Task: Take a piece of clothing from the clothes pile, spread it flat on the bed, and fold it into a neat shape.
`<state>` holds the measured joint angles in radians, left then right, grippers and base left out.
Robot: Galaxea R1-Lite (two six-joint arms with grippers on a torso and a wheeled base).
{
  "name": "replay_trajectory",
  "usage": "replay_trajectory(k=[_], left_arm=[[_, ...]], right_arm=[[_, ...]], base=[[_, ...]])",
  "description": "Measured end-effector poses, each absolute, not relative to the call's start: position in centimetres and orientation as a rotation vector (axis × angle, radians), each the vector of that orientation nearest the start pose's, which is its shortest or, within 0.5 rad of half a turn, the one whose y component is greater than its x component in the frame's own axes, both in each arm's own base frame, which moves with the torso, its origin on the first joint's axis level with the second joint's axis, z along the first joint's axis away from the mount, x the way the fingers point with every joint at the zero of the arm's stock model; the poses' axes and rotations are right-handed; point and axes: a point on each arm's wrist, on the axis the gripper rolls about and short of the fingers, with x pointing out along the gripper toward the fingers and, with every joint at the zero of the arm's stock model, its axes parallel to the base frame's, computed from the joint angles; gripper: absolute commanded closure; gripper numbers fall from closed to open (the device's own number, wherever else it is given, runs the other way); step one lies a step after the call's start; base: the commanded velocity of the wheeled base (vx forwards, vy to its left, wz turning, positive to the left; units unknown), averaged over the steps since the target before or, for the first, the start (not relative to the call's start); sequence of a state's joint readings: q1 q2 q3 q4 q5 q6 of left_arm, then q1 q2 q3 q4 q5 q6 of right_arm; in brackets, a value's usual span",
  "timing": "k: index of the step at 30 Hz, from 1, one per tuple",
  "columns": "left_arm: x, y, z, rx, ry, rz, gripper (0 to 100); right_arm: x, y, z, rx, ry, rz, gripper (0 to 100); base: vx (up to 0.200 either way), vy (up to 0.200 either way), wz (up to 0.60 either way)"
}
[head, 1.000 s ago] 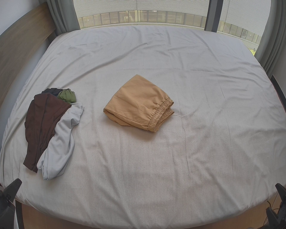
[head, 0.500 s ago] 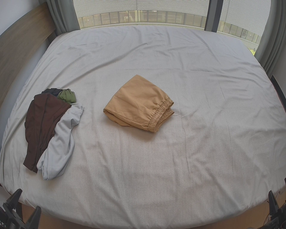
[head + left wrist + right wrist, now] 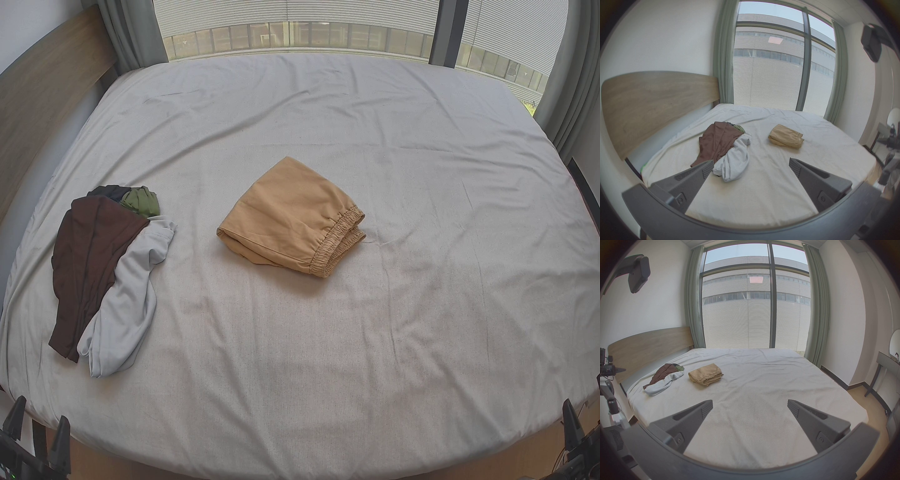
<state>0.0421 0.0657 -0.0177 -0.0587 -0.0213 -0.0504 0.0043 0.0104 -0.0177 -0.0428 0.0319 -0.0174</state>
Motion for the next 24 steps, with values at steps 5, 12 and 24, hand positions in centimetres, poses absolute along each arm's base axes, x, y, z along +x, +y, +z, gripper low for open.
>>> replay_trajectory(k=[5,12,24], left_arm=[[-1.79,-0.19,8.76,-0.067,0.000,0.070,0],[-1.71,-0.33,8.75,0.023,0.013,0.026,0],[-1.69,-0.16,8.23,-0.014,0.069,0.114,0]], right_arm=[[-2.34,0.08,8.50,-0.018,-0.050,0.040,0],[-2.34,0.09,8.54,-0.020,-0.053,0.047,0],[-2.33,0.09,8.37,-0.022,-0.036,0.042,0]], base=[[0.000,0.000,0.00],[0.000,0.000,0.00],[0.000,0.000,0.00]])
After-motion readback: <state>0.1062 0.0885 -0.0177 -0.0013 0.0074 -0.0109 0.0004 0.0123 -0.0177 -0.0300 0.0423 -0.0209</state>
